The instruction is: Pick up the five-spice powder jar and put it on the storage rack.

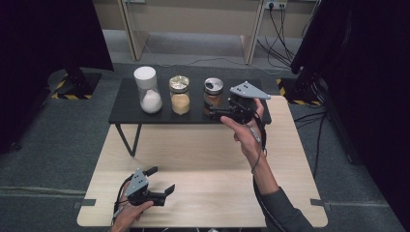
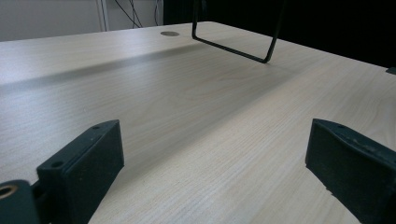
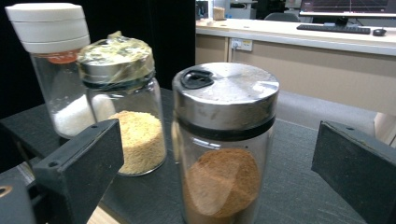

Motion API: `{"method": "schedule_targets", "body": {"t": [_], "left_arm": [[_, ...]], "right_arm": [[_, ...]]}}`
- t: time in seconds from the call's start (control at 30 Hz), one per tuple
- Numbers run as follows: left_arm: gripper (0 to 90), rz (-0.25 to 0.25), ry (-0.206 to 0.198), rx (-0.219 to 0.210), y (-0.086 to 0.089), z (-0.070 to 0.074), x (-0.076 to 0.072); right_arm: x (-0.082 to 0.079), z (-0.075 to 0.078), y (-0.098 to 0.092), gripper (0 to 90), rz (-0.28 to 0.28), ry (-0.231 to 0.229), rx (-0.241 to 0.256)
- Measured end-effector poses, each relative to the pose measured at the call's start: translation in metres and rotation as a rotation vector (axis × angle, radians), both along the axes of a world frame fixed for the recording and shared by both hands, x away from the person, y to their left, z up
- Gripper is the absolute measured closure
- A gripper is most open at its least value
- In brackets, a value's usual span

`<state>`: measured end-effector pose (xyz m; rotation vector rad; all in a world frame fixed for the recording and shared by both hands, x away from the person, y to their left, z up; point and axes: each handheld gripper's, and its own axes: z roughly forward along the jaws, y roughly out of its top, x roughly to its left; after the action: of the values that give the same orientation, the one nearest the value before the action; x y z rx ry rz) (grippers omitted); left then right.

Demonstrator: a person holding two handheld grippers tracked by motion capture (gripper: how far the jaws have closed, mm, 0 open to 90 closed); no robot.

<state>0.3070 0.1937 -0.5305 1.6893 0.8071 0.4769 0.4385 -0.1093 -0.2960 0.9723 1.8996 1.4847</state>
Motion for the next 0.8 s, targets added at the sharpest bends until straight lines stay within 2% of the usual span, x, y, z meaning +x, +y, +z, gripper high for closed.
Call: {"method": "schedule_targets", "body": {"t": [0.8], "left_arm": [[3.6,-0.001,0.003,0.000,0.000,0.000,0.000]], "right_arm": [[-0.026,-0.024,-0.007,2.3,0.034,-0.012,0.033]]}}
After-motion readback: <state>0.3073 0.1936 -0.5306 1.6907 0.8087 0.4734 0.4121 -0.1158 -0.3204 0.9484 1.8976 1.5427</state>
